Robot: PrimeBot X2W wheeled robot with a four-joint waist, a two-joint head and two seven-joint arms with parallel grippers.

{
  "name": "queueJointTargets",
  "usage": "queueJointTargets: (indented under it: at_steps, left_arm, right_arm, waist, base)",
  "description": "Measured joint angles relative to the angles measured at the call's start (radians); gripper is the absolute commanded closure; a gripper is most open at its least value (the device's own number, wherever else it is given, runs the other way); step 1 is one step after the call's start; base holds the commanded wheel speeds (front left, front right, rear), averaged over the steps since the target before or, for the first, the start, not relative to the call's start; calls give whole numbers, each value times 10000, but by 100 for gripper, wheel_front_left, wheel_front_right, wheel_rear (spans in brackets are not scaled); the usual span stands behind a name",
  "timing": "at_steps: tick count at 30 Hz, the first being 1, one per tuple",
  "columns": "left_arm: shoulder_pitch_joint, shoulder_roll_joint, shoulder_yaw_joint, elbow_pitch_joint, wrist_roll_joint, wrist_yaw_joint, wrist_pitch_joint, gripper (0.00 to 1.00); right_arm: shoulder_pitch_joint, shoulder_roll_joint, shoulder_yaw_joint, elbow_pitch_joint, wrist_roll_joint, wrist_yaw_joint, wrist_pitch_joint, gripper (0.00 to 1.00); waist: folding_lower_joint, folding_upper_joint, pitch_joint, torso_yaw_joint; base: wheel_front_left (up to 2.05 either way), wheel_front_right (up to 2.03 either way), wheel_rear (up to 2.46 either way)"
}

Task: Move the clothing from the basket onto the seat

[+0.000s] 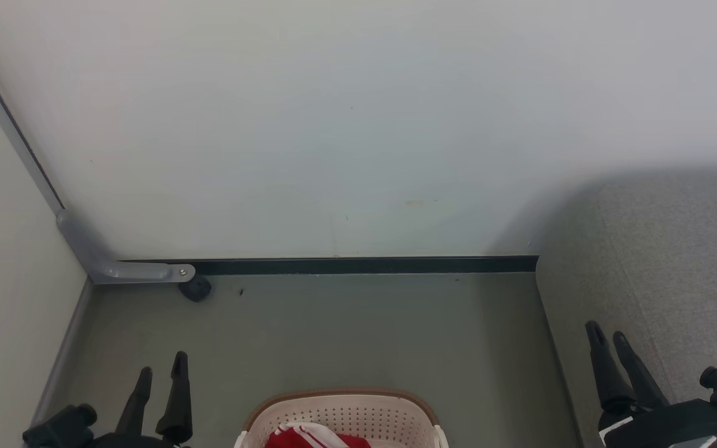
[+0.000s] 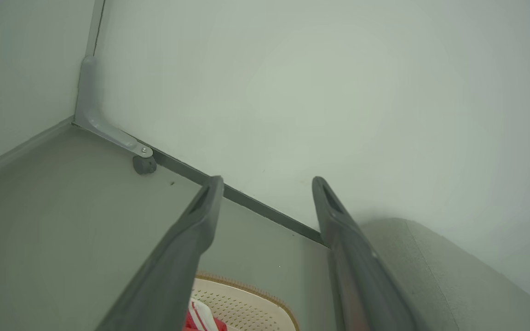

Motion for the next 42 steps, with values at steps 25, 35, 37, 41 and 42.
queueJointTargets:
  at_steps: [25,35,37,41,42]
  left_arm:
    - [-246,215,-798,71,3455,581,-928,0]
    - [-389,224,-907,79,4408,658,-1191,0]
    - [-389,221,-890,81,4422,656,-1191,0]
    - [-389,215,-834,92,4424,652,-1191,0]
    - [-389,211,-821,92,4428,652,-1191,0]
  right_arm:
    - [-590,-514,1066,313,-3175,-146,-972,0]
    - [-717,-617,1260,314,-3990,-146,-1225,0]
    - [-717,-616,1218,314,-3996,-146,-1225,0]
    - [-716,-610,1108,313,-4000,-144,-1227,0]
    - [-716,-606,1089,313,-4017,-144,-1227,0]
  waist:
    - [0,0,53,-77]
    - [0,1,83,-71]
    - [-1,0,88,-70]
    - [0,0,103,-72]
    - [-1,0,107,-73]
  base:
    - [0,0,0]
    - [0,0,0]
    - [0,0,0]
    - [0,0,0]
    - [0,0,0]
